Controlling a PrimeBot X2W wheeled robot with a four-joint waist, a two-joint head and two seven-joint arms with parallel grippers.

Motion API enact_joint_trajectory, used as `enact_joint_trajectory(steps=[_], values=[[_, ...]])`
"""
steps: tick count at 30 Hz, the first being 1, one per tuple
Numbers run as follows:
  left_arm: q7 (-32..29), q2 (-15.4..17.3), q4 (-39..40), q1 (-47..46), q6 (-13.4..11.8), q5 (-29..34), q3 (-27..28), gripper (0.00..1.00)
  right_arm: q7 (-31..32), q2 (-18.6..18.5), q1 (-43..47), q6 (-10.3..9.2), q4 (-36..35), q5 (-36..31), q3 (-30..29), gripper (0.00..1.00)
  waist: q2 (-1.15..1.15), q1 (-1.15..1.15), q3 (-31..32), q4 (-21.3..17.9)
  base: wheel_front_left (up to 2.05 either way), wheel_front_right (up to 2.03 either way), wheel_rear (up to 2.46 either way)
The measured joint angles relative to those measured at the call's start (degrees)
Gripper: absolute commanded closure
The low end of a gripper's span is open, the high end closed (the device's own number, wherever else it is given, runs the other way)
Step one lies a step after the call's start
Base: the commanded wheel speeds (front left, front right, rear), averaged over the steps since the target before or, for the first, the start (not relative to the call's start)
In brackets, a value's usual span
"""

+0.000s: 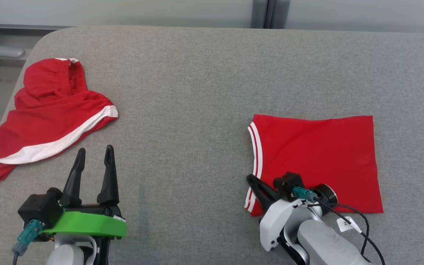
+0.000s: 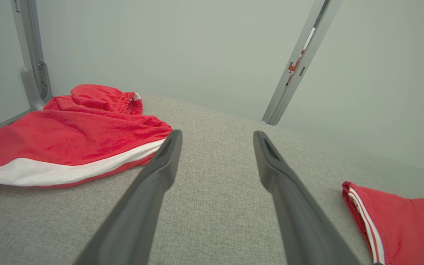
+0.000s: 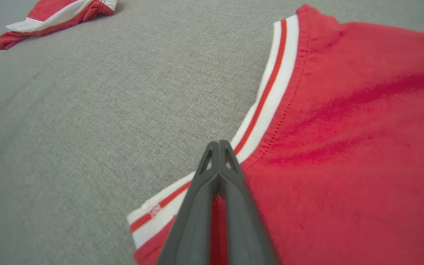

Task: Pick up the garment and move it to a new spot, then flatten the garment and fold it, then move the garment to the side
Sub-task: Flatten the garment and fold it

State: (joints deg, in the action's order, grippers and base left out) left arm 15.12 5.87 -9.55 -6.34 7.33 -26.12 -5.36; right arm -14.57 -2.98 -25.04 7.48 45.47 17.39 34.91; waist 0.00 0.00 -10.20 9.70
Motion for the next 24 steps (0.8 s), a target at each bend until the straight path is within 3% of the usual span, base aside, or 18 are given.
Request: enact_joint_trajectory(steps=[1,2,6,11,17,24], values=[[0.01,0.01,0.07,0.11,0.00,0.00,0.16,0.00,-0.08,-0.01,0.03,0.00,-1.43,1.89,0.27,0.44,0.00,0.00,0.18,-0.23,0.00,0.00,0.00],[0.00,0.02,0.12,0.19,0.00,0.01,0.36,0.00,-0.15,0.05,0.04,0.02,-3.23,3.82,0.32,0.00,0.00,0.00,0.33,-0.47,0.00,0.00,0.00],[0.00,0.11,0.69,0.52,0.00,0.16,1.00,0.00,-0.40,-0.54,-0.06,0.04,-15.28,8.15,-2.88,0.00,0.00,0.00,1.11,-1.79,0.00,0.00,0.00],[0.00,0.12,1.33,1.26,0.00,0.52,1.67,0.00,-0.47,-5.02,3.44,0.04,-30.26,5.24,-13.04,0.00,0.00,0.00,2.21,-3.83,0.00,0.00,0.00],[0.01,0.12,1.52,2.40,0.00,0.71,2.23,0.00,2.61,-6.92,8.69,0.04,-37.04,0.73,-23.49,0.00,0.00,0.00,3.55,-6.14,0.00,0.00,0.00],[0.01,0.16,1.57,3.25,0.00,1.25,2.65,0.00,8.02,-7.66,11.79,0.04,-38.52,-2.59,-31.38,0.00,0.00,0.00,5.21,-7.79,0.00,0.00,0.00]])
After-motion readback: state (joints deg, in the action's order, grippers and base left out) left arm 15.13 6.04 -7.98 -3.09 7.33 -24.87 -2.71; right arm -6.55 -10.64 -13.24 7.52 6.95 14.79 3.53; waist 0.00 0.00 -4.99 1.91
